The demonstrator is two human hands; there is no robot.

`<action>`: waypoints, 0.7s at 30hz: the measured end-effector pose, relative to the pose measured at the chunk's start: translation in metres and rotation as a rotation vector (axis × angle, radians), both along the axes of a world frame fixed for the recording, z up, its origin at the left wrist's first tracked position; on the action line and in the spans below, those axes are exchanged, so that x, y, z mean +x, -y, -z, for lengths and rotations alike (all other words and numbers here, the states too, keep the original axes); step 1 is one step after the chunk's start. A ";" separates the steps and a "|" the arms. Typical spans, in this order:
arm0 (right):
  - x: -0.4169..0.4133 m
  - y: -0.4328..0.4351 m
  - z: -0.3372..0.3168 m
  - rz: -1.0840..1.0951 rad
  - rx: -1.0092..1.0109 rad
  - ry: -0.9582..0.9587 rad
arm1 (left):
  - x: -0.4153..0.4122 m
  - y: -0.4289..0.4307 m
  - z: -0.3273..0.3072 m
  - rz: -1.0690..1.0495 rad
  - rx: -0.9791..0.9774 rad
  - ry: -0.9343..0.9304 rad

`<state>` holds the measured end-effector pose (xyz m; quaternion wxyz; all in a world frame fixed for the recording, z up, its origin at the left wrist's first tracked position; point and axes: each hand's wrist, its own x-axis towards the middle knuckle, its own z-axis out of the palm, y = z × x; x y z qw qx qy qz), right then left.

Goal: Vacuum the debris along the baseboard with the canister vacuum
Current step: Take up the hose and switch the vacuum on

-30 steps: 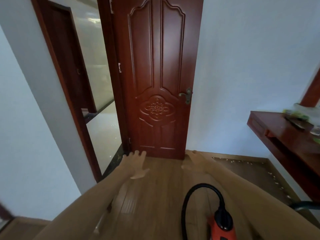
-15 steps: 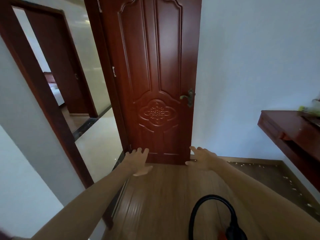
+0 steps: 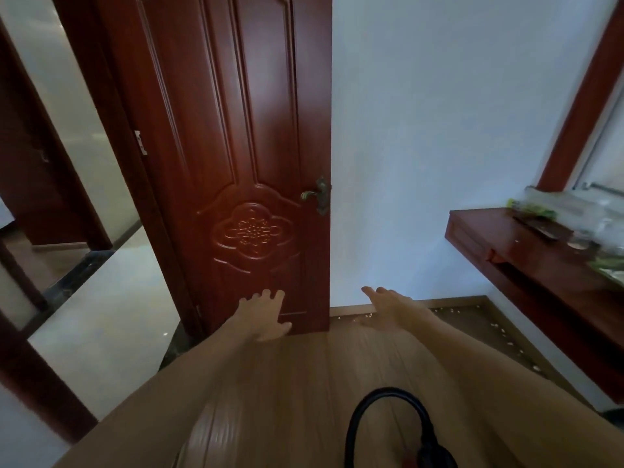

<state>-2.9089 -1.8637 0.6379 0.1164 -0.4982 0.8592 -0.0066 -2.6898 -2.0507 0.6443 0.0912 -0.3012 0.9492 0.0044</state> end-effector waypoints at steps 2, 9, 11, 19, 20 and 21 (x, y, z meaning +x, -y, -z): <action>-0.016 0.019 0.006 0.033 0.008 -0.018 | -0.019 0.022 0.000 0.042 -0.012 0.012; -0.042 0.087 0.018 0.177 0.037 0.019 | -0.091 0.122 0.003 0.215 -0.032 0.057; -0.046 0.095 0.020 0.240 0.040 0.047 | -0.115 0.145 0.006 0.282 -0.026 0.070; -0.064 0.062 0.025 0.471 0.089 0.070 | -0.205 0.144 0.030 0.545 0.087 0.065; -0.067 0.054 0.027 0.503 0.097 0.077 | -0.215 0.135 0.033 0.566 0.109 0.059; -0.070 0.045 0.027 0.537 0.103 0.081 | -0.225 0.127 0.036 0.589 0.125 0.053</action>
